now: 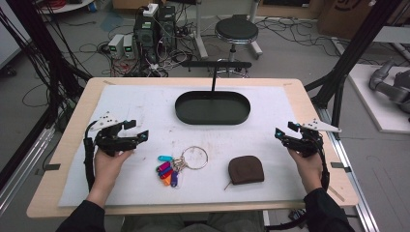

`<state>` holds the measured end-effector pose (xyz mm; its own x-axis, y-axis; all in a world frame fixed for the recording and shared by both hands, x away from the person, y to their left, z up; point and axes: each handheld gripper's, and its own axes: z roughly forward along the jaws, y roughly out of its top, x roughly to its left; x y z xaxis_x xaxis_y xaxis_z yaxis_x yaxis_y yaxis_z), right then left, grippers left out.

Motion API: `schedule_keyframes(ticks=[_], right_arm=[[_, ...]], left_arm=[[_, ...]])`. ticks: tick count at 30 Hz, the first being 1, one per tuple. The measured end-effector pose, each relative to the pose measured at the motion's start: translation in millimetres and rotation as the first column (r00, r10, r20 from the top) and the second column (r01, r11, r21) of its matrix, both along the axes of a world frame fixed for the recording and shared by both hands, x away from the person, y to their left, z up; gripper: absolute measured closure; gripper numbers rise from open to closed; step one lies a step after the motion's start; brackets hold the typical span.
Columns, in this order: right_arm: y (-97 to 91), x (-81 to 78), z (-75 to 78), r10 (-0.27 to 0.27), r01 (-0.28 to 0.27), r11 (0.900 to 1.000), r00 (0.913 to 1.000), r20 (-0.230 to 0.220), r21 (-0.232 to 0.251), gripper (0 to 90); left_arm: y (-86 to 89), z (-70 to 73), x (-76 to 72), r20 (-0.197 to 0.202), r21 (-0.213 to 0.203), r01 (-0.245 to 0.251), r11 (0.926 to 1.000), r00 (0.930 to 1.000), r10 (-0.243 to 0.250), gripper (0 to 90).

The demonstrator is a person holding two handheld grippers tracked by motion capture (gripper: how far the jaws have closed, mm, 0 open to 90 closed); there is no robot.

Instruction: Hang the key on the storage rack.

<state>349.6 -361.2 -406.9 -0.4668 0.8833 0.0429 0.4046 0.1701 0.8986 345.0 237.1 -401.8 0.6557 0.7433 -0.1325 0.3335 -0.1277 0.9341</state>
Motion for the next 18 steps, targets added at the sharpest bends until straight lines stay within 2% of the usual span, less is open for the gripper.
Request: schedule_keyframes(ticks=[3, 4, 9, 12, 18], right_arm=[[0.0, -0.7, -0.1, 0.001, -0.001, 1.0000, 1.0000, -0.003, -0.007, 34.9], [-0.2, -1.1, -0.1, 0.002, -0.002, 0.9999, 1.0000, 0.000, -0.012, 34.9], [-1.4, -0.8, -0.2, 0.002, -0.002, 0.9999, 1.0000, -0.001, -0.011, 34.9], [-0.9, -0.5, -0.5, 0.003, -0.003, 0.9999, 1.0000, -0.003, -0.014, 34.9], [-0.6, -2.8, 0.2, 0.007, -0.007, 0.9996, 1.0000, 0.002, -0.027, 34.9]], left_arm=[[0.0, 0.5, 0.5, -0.014, -0.050, 0.016, 0.9986, 0.9998, -0.017, 33.4], [-0.3, 1.1, 0.4, -0.012, -0.054, 0.014, 0.9985, 0.9998, -0.015, 33.6], [-4.8, 4.8, 0.1, -0.011, -0.037, 0.018, 0.9991, 0.9998, -0.018, 32.2], [-8.0, 5.5, -0.2, 0.003, -0.025, 0.019, 0.9995, 0.9998, -0.019, 31.2], [-17.1, 7.3, 2.2, 0.010, -0.005, 0.041, 0.9991, 0.9991, -0.041, 30.6]])
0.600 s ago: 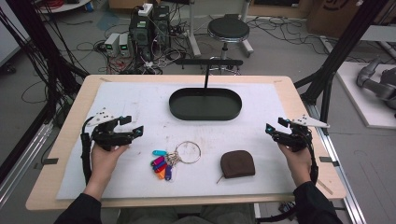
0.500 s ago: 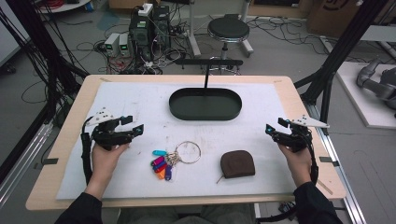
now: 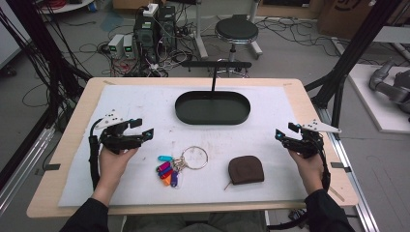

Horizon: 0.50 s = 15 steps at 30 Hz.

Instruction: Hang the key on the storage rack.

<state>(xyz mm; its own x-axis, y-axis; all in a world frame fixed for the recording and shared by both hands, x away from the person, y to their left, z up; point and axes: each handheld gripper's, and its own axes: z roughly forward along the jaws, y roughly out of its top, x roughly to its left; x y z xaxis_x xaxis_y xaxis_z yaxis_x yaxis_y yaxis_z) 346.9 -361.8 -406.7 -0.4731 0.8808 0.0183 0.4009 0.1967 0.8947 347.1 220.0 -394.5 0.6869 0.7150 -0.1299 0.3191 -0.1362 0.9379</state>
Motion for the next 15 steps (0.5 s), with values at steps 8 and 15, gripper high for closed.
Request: schedule_keyframes(ticks=[8, 15], right_arm=[[-6.3, -6.6, -1.8, -0.016, 0.016, 0.9997, 0.9999, 0.007, -0.018, 35.1], [-12.0, -8.2, -2.3, -0.027, 0.027, 0.9995, 0.9996, 0.007, -0.013, 35.1]], left_arm=[[-23.1, 1.6, 7.9, -0.022, 0.010, 0.049, 0.9988, 0.9986, -0.048, 35.3], [-61.6, -1.3, 13.4, -0.043, 0.088, 0.096, 0.9915, 0.9948, -0.093, 33.7]])
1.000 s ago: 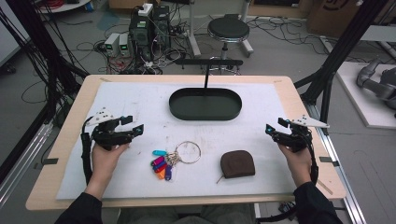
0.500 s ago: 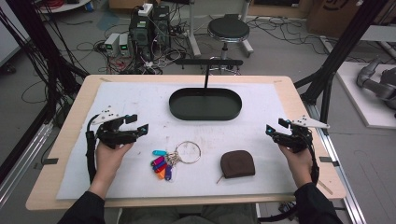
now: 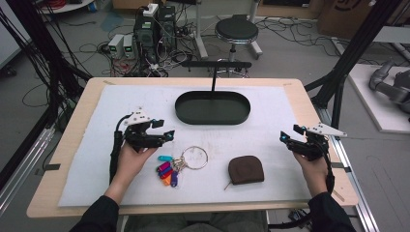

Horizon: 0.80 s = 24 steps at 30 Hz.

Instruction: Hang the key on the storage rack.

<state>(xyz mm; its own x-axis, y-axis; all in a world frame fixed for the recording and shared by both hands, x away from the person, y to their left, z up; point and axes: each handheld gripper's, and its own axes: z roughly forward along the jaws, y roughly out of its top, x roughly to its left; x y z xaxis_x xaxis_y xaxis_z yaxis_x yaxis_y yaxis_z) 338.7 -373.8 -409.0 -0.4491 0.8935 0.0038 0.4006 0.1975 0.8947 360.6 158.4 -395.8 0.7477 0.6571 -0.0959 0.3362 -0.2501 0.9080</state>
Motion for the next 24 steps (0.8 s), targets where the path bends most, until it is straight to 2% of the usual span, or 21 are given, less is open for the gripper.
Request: schedule_keyframes(ticks=[4, 8, 14, 21, 24], right_arm=[[1.6, 0.7, -0.4, 0.004, -0.004, 1.0000, 1.0000, -0.001, -0.005, 35.1], [2.7, 0.9, -0.6, 0.007, -0.007, 0.9999, 1.0000, -0.005, -0.007, 35.0], [3.0, 1.3, -1.1, 0.009, -0.009, 0.9999, 0.9999, -0.006, -0.012, 35.0], [3.9, 1.7, -1.9, 0.014, -0.014, 0.9998, 0.9998, -0.012, -0.016, 35.0], [4.6, 1.8, -2.1, 0.018, -0.018, 0.9996, 0.9997, -0.015, -0.020, 35.0]], left_arm=[[-14.8, -3.8, 1.6, -0.012, 0.015, 0.029, 0.9995, 0.9995, -0.029, 31.2], [-25.6, -7.9, 4.2, -0.034, 0.004, 0.051, 0.9987, 0.9981, -0.051, 32.1], [-44.0, -20.5, 10.7, -0.093, 0.061, 0.092, 0.9939, 0.9919, -0.086, 40.4], [-51.9, -30.7, 14.7, -0.129, 0.125, 0.118, 0.9852, 0.9865, -0.101, 52.4], [-54.1, -34.5, 16.0, -0.151, 0.168, 0.120, 0.9784, 0.9840, -0.095, 55.4]])
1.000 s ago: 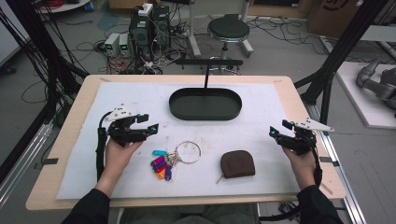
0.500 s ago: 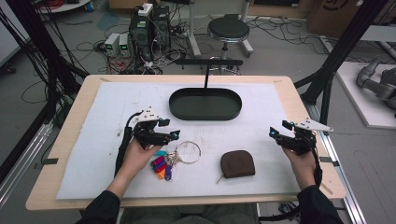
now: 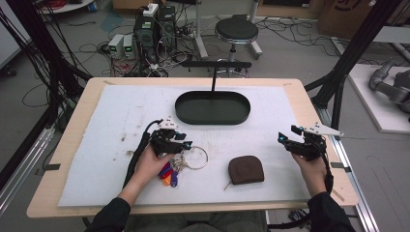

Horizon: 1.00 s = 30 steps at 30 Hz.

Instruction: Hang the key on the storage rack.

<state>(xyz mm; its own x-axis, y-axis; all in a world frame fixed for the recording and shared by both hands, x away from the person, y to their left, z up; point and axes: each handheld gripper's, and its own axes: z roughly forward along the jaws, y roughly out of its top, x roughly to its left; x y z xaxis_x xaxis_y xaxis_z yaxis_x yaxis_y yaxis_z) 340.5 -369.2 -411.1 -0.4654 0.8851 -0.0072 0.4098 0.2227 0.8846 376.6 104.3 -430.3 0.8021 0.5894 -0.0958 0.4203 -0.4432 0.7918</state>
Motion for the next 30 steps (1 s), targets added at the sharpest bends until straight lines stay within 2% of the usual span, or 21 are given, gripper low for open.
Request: schedule_keyframes(ticks=[3, 10, 15, 19, 25, 30], right_arm=[[0.6, 0.2, -0.2, 0.003, -0.003, 1.0000, 1.0000, 0.003, -0.004, 35.0], [2.1, 0.5, -0.9, 0.004, -0.004, 0.9999, 1.0000, -0.006, -0.015, 35.0], [2.5, 0.7, -1.2, 0.007, -0.007, 0.9997, 1.0000, -0.004, -0.022, 35.0], [2.3, 1.6, -2.2, 0.003, -0.003, 0.9997, 0.9999, -0.014, -0.025, 35.0], [1.3, 0.9, -1.8, -0.002, 0.002, 0.9998, 0.9999, -0.011, -0.021, 35.1], [2.1, 1.5, -2.5, 0.002, -0.002, 0.9996, 0.9999, -0.015, -0.027, 35.1]], left_arm=[[-2.4, -4.2, 1.4, -0.021, 0.017, 0.008, 0.9998, 0.9998, -0.007, 57.7], [-6.8, -10.7, 3.8, -0.033, 0.090, -0.004, 0.9959, 0.9994, 0.007, 64.3], [-9.2, -12.1, 3.0, -0.028, 0.108, 0.001, 0.9942, 0.9996, 0.002, 68.0], [-10.5, -12.2, 1.1, -0.021, 0.115, -0.003, 0.9934, 0.9998, 0.005, 68.9], [-11.2, -13.2, -1.3, -0.007, 0.119, 0.002, 0.9929, 1.0000, -0.001, 75.0], [-10.1, -14.2, -1.7, -0.012, 0.104, 0.001, 0.9946, 0.9999, 0.000, 81.3]])
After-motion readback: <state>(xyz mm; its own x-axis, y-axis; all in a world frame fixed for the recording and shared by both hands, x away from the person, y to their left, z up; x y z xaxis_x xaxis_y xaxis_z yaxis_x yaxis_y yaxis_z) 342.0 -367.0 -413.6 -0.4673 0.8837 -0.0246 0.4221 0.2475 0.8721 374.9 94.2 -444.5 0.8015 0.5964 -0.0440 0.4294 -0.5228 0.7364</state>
